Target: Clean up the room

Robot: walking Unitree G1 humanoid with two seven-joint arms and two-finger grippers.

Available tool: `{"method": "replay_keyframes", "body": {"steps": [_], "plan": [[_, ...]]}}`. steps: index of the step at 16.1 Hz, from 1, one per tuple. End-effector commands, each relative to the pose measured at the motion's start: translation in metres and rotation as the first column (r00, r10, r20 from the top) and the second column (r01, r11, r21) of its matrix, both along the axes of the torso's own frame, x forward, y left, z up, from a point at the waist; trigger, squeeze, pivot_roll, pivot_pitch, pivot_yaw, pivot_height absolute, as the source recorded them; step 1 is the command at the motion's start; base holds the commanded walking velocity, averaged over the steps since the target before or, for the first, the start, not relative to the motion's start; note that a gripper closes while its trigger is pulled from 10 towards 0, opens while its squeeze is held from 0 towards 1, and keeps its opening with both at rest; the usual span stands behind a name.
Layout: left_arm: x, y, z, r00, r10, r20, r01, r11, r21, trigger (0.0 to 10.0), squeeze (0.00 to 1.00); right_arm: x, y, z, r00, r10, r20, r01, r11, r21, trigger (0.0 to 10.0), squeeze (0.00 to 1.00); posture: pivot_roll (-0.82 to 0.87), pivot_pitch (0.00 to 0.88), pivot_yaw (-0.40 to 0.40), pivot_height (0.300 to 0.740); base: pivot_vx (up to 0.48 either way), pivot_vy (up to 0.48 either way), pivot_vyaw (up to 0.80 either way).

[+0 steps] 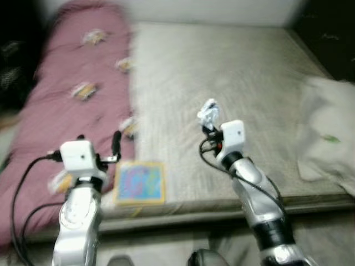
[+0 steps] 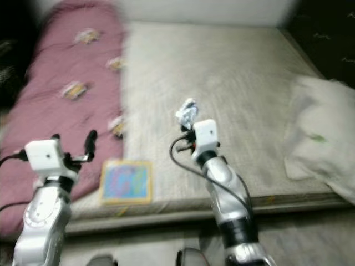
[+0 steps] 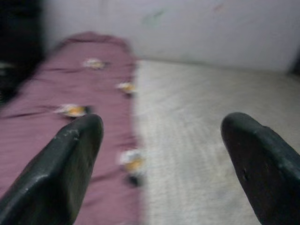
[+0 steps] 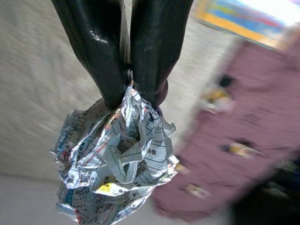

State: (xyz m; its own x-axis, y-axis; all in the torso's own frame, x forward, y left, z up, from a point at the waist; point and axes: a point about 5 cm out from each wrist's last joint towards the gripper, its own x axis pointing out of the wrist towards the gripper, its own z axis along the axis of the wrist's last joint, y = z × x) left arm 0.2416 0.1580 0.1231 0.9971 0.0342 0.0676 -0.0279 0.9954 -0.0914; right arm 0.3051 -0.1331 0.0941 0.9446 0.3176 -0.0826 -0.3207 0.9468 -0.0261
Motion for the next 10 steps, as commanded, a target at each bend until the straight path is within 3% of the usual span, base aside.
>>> {"method": "replay_keyframes", "body": {"steps": [1,4,10], "plan": [[-0.0045,0.0019,-0.0055,1.0,0.01,-0.028,-0.009,1.0,0.014,10.0,0.0,0.0001,-0.0028,-0.0023,1.0,-0.011,-0.015,0.011,1.0,0.003,10.0,0.0,0.02,0.073,-0.059,0.74,0.0,0.0,0.0],[-0.0047,0.0014,-0.0067,0.999,0.01,-0.036,-0.009,1.0,0.007,10.0,0.0,0.0006,-0.0026,-0.0018,1.0,-0.012,-0.013,0.012,1.0,0.005,10.0,0.0,0.02,0.076,-0.059,0.74,0.0,0.094,0.0],[-0.0025,0.001,-0.0074,0.999,0.011,-0.044,-0.011,1.0,0.005,10.0,0.0,0.0021,-0.0024,-0.0015,1.0,-0.014,-0.011,0.014,1.0,0.012,10.0,0.0,0.01,0.079,-0.056,0.74,0.0,0.48,0.0]]}}
